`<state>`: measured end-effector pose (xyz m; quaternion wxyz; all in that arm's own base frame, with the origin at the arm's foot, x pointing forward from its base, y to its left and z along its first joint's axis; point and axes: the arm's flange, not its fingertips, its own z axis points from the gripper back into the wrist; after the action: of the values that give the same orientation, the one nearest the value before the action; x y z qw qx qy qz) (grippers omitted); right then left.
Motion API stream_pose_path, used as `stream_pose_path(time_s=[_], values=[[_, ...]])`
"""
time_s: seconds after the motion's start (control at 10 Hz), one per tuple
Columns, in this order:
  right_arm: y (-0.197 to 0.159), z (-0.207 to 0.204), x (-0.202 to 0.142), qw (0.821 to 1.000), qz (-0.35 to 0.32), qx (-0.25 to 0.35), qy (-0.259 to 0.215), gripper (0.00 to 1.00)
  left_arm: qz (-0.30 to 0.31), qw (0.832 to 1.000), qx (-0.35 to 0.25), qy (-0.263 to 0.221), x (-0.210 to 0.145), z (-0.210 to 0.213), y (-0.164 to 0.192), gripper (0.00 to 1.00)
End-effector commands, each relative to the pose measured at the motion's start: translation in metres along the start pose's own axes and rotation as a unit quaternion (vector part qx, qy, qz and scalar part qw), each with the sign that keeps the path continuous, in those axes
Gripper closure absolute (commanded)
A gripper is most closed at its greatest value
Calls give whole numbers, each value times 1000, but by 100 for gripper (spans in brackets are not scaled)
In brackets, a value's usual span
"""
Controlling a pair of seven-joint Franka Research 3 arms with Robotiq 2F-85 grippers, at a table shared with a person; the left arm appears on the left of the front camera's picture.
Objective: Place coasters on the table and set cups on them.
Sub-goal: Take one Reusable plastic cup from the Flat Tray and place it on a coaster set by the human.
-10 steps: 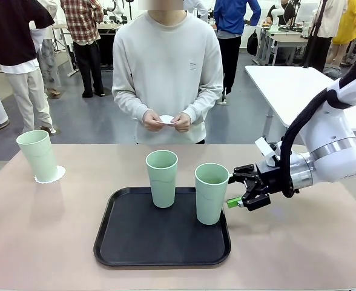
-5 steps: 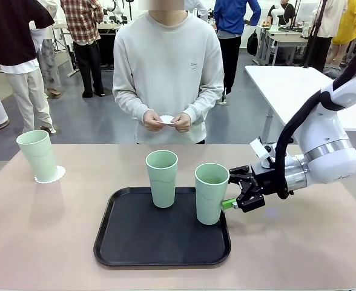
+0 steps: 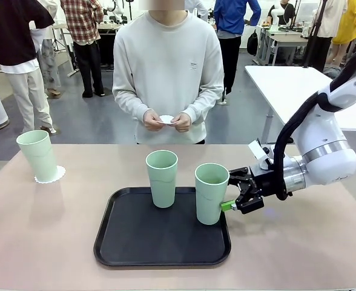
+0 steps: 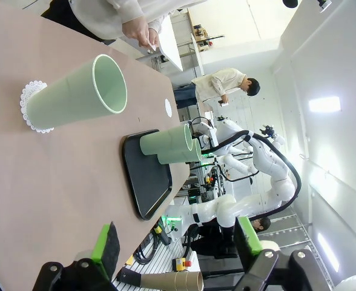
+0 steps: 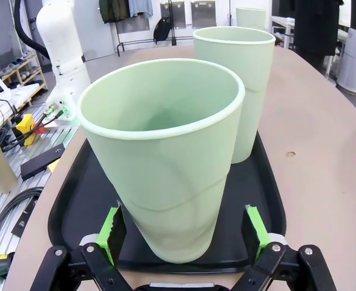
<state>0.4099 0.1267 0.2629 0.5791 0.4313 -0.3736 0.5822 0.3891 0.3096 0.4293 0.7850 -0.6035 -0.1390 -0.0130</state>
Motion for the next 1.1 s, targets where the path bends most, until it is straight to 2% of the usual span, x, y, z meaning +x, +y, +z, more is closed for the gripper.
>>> stream_pose_path(time_s=[0.0,1.0], values=[[-8,-12,0,1000,1,-5,3,0,3,1000,-2,-8,1,1,-2,0],[-16,-68,12,999,5,42,18,0,3,1000,-2,-8,1,1,-2,0]])
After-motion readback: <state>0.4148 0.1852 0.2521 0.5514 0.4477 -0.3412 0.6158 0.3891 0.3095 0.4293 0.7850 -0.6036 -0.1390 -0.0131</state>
